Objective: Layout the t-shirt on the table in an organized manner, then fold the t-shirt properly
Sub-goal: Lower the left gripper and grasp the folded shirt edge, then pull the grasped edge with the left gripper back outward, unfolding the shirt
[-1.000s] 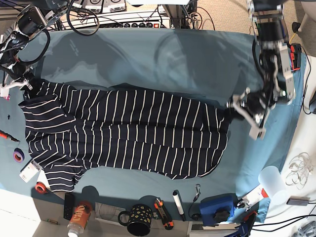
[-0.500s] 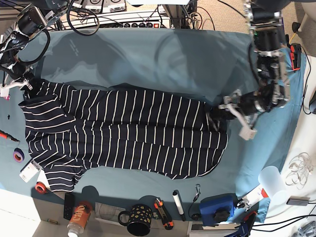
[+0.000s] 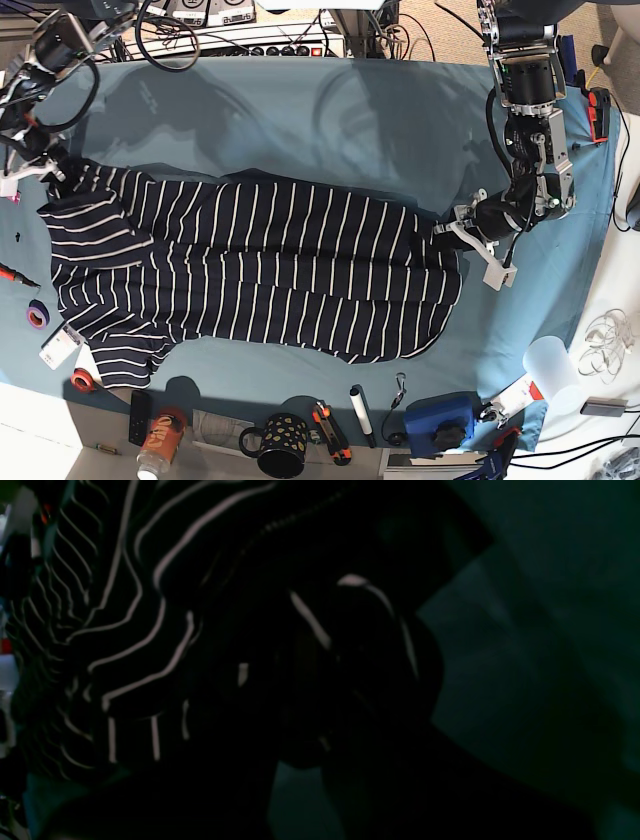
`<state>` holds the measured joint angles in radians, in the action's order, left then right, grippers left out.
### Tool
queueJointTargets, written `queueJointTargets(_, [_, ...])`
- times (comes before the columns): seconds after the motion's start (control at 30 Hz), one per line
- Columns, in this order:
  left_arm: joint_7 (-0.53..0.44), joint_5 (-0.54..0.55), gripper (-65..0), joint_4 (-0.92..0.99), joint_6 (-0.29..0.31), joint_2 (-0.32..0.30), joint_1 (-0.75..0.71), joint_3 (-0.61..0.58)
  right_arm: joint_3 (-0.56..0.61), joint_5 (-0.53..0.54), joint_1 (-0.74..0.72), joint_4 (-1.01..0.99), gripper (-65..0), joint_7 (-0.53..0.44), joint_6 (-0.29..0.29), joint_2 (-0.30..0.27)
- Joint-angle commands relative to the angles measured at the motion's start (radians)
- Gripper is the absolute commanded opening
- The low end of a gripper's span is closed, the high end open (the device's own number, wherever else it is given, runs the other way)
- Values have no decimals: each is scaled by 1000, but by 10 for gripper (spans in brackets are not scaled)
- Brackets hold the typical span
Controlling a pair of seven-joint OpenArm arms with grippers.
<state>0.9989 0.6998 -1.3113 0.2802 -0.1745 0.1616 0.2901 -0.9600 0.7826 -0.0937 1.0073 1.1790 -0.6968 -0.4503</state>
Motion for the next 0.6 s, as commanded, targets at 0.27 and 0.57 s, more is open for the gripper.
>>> queueJointTargets(0.27, [172, -17, -650, -29, 21, -9, 5, 129, -3, 14, -8, 14, -650, -1, -1, -146])
queueJointTargets(0.57, [225, 117, -650, -79, 61, -43, -89, 140, -3, 32, -5, 14, -650, 77, -1, -165])
